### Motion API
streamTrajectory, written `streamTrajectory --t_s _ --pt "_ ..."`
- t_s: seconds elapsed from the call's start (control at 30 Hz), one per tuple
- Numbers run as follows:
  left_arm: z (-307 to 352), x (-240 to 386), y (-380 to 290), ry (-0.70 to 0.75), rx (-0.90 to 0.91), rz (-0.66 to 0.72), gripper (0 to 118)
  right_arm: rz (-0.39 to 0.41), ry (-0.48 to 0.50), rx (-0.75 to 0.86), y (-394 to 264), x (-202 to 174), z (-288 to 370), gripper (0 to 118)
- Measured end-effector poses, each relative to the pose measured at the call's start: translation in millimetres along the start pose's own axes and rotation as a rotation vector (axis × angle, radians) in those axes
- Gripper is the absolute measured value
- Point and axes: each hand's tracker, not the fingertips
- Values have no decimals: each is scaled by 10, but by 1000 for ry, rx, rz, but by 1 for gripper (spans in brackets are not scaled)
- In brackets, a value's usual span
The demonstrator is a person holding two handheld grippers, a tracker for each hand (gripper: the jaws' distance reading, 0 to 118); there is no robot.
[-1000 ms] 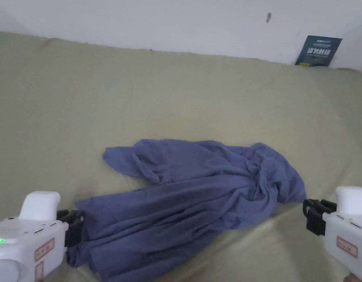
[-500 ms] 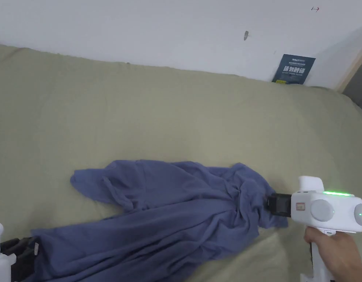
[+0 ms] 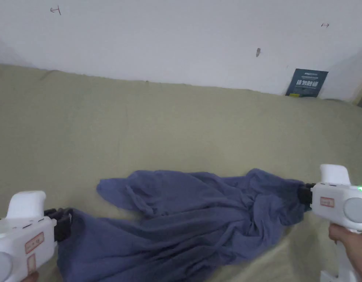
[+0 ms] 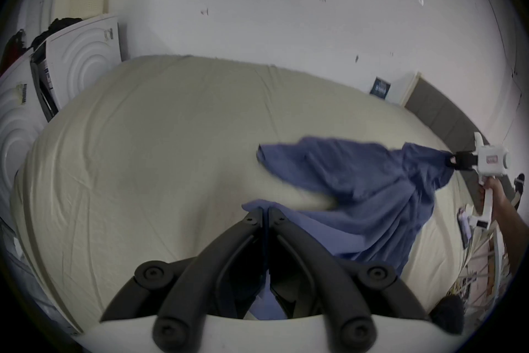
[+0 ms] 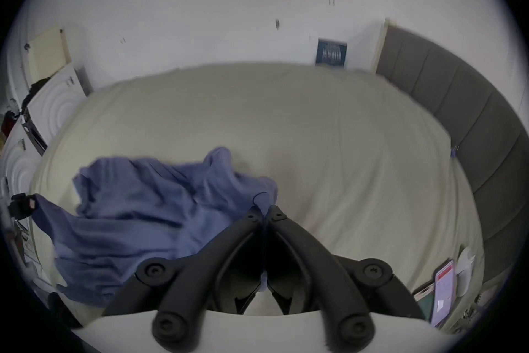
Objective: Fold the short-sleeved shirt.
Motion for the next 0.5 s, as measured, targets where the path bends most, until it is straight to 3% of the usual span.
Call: streamTrajectory --t_s 0.23,0.5 --pt "516 120 775 26 182 -38 0 16 77 176 857 -170 1045 2" --pt "1333 279 2112 18 432 -55 0 8 85 395 1941 -198 2012 2"
